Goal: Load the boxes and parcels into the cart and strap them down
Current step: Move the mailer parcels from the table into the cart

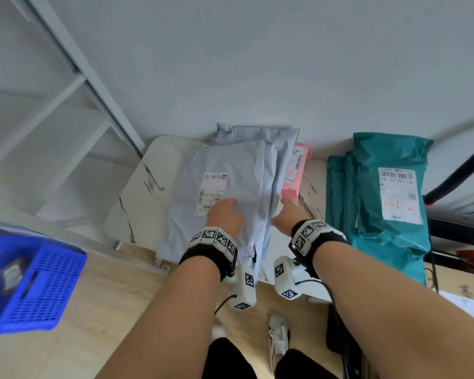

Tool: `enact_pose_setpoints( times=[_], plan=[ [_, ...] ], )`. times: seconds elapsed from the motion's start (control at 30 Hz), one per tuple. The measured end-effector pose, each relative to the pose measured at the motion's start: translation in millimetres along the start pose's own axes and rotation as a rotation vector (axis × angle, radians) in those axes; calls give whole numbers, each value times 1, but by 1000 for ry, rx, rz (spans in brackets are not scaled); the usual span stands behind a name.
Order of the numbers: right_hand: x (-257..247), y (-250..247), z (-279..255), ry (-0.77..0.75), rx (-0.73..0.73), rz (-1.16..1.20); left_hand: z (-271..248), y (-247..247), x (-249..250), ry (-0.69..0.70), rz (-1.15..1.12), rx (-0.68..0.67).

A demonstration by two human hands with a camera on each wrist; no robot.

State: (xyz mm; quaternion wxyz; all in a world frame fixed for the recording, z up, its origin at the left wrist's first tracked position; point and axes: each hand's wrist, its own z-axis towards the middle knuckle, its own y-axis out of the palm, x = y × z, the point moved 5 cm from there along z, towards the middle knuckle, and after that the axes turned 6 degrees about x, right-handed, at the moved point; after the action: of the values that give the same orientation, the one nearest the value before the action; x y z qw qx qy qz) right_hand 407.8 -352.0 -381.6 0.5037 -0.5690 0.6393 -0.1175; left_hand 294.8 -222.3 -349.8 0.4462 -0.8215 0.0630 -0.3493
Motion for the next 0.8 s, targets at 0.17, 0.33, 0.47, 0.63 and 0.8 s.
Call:
enact_pose_setpoints(
  times=[0.17,0.33,0.47,0.63,0.8],
  plan=[
    [-13,21,24,-15,95,-108,26,-4,-9,43,47,-23],
    [-27,42,44,43,170,-112,47,-21,-26,68,57,-76],
    [-74,52,30,35,12,27,65,-43,-50,49,82,-119],
    [-105,65,18,61,-26,113,81,-61,-69,76,117,-170],
    [-100,62,17,116,64,86,90,-64,-65,116,97,-196]
  ],
)
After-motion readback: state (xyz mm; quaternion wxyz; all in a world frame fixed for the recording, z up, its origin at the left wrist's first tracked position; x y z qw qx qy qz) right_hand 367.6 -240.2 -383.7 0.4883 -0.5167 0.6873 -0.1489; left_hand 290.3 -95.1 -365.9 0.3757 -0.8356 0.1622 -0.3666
